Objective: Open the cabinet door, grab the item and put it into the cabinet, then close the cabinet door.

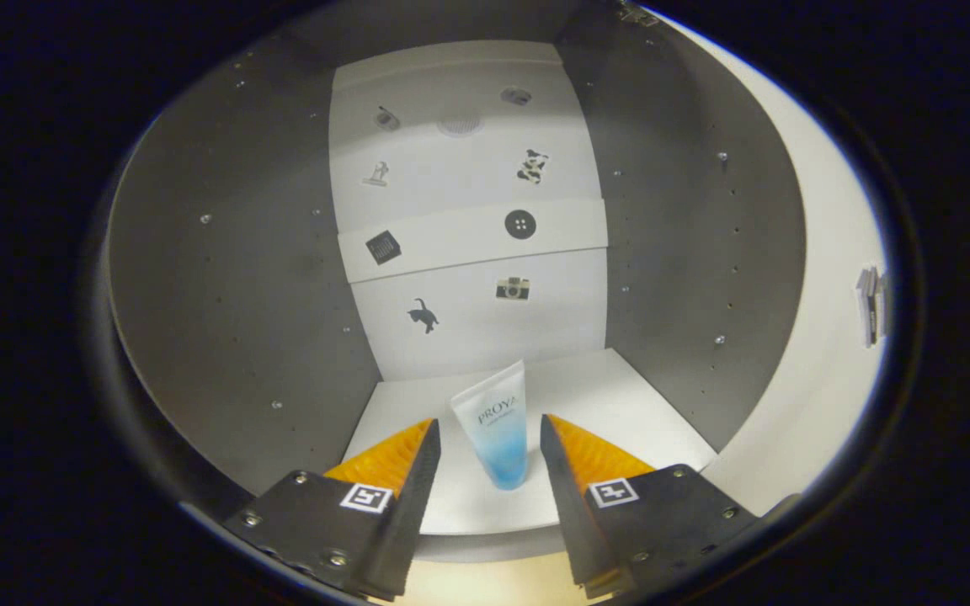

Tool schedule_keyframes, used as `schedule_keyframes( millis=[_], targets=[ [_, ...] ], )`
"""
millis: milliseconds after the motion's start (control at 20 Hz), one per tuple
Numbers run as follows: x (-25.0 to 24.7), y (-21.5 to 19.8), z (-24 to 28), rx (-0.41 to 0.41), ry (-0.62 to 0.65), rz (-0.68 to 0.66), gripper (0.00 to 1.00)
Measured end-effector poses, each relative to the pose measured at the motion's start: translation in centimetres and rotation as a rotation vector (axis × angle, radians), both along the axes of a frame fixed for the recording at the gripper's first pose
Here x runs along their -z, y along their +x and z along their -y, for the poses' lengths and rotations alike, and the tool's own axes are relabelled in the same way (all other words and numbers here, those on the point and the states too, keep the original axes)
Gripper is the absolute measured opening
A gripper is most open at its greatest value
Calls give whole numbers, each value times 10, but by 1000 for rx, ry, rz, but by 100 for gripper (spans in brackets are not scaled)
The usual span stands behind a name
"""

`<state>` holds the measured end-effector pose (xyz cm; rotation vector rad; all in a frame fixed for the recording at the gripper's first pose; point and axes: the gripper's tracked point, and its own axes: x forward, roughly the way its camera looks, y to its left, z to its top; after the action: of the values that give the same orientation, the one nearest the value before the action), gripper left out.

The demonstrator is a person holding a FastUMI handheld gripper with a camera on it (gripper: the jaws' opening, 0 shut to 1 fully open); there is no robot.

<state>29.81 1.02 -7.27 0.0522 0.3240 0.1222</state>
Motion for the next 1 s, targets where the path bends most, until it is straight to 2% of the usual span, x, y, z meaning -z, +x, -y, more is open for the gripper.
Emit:
schedule_keyframes(
  millis=[150,300,650,850,1000],
  targets=[
    [-16,-29,2,-9,-28,64,72],
    [-28,-72,0,-31,-10,105,95],
    [-60,-202,29,-20,70,182,96],
    [-78,-277,76,59,104,204,97],
    [-82,-322,130,150,109,201,97]
  ],
)
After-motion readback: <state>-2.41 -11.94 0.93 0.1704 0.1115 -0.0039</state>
